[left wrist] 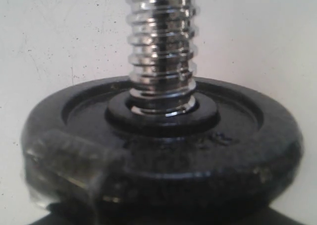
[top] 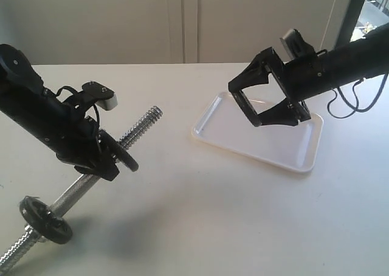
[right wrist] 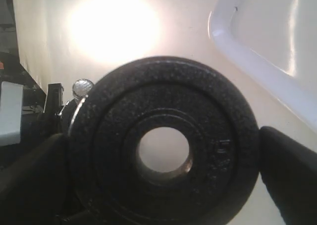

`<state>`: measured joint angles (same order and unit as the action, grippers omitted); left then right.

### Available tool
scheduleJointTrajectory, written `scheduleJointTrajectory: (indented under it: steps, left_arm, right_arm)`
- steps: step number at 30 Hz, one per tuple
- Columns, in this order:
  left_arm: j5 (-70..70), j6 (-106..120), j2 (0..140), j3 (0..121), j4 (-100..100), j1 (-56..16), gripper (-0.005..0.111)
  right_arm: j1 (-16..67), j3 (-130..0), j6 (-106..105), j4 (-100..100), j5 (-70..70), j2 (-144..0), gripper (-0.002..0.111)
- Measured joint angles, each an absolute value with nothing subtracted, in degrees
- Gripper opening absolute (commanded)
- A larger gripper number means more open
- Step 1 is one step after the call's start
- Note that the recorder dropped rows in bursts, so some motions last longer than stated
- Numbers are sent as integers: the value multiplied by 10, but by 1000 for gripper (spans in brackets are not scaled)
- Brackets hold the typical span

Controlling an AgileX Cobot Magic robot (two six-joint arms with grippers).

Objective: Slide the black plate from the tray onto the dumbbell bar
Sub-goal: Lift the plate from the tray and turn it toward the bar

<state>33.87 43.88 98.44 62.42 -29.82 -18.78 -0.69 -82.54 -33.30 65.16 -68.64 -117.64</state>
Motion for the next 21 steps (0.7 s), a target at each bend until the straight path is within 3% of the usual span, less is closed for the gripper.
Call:
scheduleJointTrajectory:
  steps: [21]
  left_arm:
    - [367,475,984,624,-304,-188,0]
  right_arm:
    - [91,-816,-366,739,-680,-1176,0]
